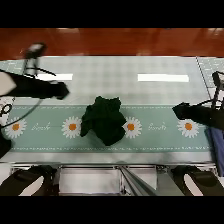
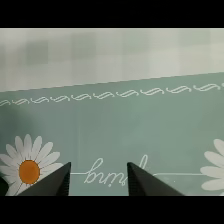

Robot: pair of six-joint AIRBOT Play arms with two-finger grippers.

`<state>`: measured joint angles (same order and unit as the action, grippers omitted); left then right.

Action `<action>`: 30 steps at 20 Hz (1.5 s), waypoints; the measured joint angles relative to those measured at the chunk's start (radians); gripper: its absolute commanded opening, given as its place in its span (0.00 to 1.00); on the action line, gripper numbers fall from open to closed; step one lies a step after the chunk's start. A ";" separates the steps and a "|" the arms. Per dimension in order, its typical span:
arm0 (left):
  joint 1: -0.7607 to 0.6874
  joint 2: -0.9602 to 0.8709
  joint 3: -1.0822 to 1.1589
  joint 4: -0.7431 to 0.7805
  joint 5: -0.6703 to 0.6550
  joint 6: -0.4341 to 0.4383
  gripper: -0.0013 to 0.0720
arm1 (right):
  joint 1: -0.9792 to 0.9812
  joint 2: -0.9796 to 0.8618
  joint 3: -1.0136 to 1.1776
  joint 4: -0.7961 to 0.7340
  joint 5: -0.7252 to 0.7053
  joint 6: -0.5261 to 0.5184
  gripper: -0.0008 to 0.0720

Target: Fold the shirts.

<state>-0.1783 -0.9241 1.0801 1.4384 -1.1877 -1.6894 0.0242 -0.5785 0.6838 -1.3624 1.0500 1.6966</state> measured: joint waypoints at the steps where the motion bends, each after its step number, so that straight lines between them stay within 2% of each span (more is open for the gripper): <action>1: 0.074 0.040 -0.027 -0.006 -0.036 0.008 0.70 | -0.011 0.000 0.000 0.004 0.003 -0.006 0.57; 4: 0.230 0.131 -0.226 -0.200 -0.148 0.053 0.70 | -0.033 0.000 0.000 0.016 0.018 -0.021 0.57; 7: 0.281 0.163 -0.469 -0.443 -0.180 0.135 0.70 | -0.042 0.000 0.000 0.029 0.023 -0.029 0.57; 10: 0.299 0.153 -0.634 -0.552 -0.122 0.179 0.70 | -0.045 0.000 0.000 0.038 0.029 -0.036 0.57; 13: 0.291 0.106 -0.706 -0.639 -0.032 0.208 0.70 | -0.047 0.000 0.000 0.042 0.036 -0.041 0.57; 18: 0.167 -0.014 -0.742 -0.823 0.170 0.299 0.70 | -0.047 0.000 0.000 0.043 0.051 -0.044 0.57; 19: 0.134 -0.040 -0.742 -0.853 0.209 0.307 0.29 | -0.047 0.000 0.000 0.043 0.057 -0.043 0.57; 20: 0.104 -0.064 -0.739 -0.876 0.244 0.320 0.04 | -0.047 0.000 0.000 0.043 0.063 -0.043 0.57; 23: 0.066 -0.101 -0.714 -0.912 0.294 0.374 0.04 | -0.047 0.000 -0.006 0.037 0.081 -0.039 0.57; 26: 0.077 -0.115 -0.679 -0.904 0.291 0.402 0.04 | -0.047 0.000 -0.067 0.053 0.084 -0.025 0.57; 30: 0.096 -0.121 -0.658 -0.884 0.272 0.424 0.04 | -0.047 -0.060 -0.202 0.262 0.017 -0.092 0.57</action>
<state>-0.0822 -1.0447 0.4225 0.5545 -0.9161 -1.2655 -0.0231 -0.6380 0.4816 -1.1007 1.0672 1.6047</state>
